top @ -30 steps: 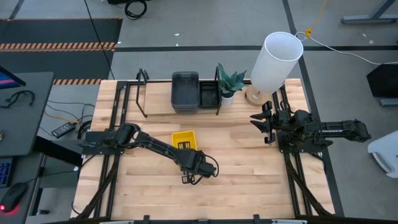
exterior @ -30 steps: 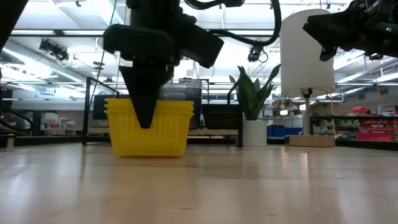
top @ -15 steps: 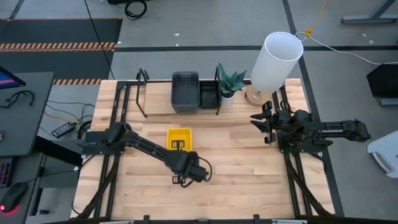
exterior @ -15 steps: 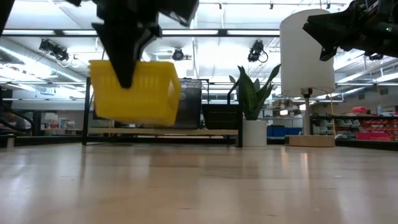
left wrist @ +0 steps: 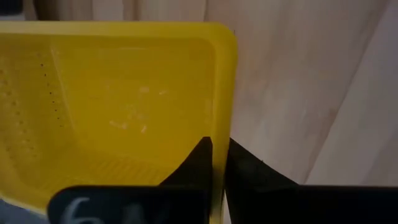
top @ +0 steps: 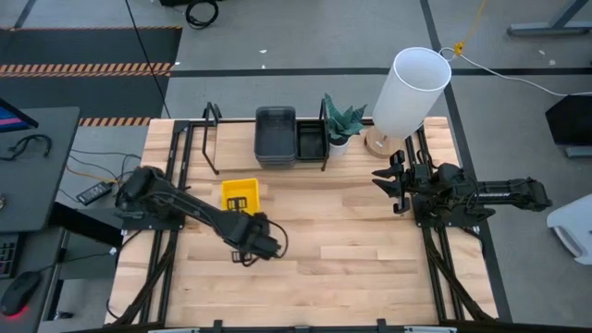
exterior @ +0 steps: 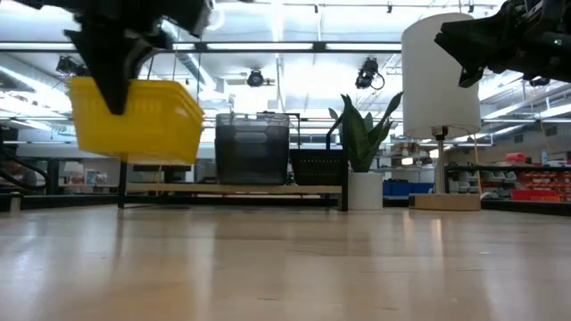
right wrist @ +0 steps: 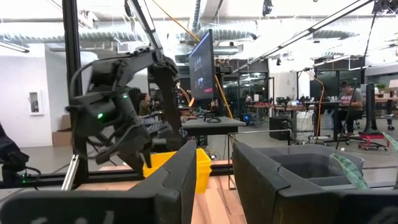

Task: Stack baskets on shelf by color
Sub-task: Put the stacked yellow bins on the shelf

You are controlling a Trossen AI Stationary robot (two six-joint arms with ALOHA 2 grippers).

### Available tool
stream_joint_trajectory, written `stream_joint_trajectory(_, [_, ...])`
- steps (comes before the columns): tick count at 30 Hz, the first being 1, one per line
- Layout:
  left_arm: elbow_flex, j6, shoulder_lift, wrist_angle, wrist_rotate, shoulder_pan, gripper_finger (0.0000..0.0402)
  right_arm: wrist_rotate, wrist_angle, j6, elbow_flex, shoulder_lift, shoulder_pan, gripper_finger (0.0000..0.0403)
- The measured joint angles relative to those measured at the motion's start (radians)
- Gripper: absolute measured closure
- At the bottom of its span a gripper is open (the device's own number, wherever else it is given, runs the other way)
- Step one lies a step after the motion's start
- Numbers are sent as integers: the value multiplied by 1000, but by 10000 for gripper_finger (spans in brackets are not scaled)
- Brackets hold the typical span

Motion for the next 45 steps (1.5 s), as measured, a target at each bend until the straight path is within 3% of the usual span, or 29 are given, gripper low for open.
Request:
stream_joint_trajectory(7, [-197, 9, -172, 90, -26, 17, 380, 0, 0, 0, 0, 0, 0, 294])
stream_joint_trajectory(17, [-325, 156, -240, 172, -41, 147, 380, 0, 0, 0, 0, 0, 0, 294])
stream_joint_trajectory(45, [-346, 641, -239, 270, -42, 603, 380, 0, 0, 0, 0, 0, 0, 294])
